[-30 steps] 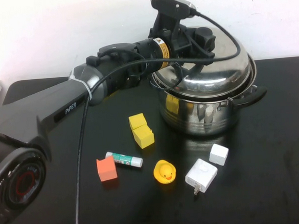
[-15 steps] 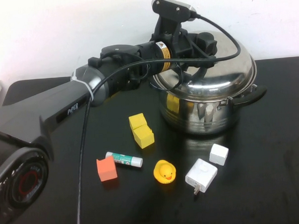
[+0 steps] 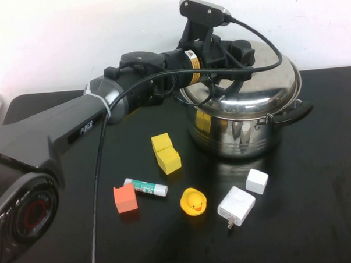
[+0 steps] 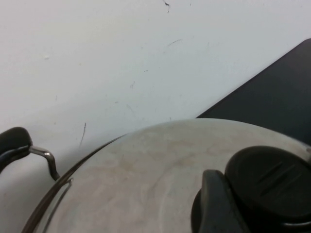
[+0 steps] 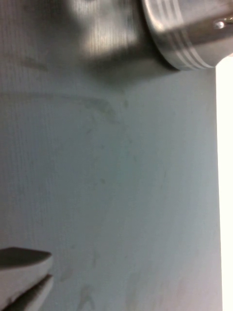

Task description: Cover the pot

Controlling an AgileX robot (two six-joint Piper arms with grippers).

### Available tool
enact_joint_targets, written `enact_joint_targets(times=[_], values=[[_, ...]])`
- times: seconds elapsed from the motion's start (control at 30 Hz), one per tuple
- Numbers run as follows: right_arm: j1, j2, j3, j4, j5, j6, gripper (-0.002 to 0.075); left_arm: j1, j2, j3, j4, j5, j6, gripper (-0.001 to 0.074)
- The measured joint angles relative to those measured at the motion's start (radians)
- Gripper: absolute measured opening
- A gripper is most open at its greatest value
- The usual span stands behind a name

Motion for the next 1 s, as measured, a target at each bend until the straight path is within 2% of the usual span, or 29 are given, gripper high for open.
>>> enact_joint_targets(times=[0.13,0.27,0.33,0.5,0.67,0.9,1.0], values=[[0.0,0.0,0.0,0.0,0.0,0.0,-0.0002,0.0,-0.002,0.0,0.019,0.0,-0.01,0.0338],[0.0,0.0,0.0,0.0,0.0,0.0,-0.0002,0.0,-0.028,0.004,0.108,-0.004,-0.018,0.0423],[0.0,0.0,0.0,0.0,0.0,0.0,-0.0002,0.0,-0.059,0.007,0.157,-0.008,-0.021,0.044],[0.0,0.0,0.0,0.0,0.0,0.0,-0.0002,0.0,-0.173,0.007,0.222,0.041,-0.016,0.0428],[0.0,0.0,0.0,0.0,0.0,0.0,-0.0002,0.0,-0.318,0.007,0.226,0.105,-0.002,0.0327],[0.0,0.0,0.0,0.0,0.0,0.0,-0.0002,0.002,-0.539,0.007,0.226,0.109,-0.002,0.0056],[0.0,0.0,0.0,0.0,0.0,0.0,-0.0002,0.002,-0.629,0.007,0.226,0.13,-0.002,0.0017]])
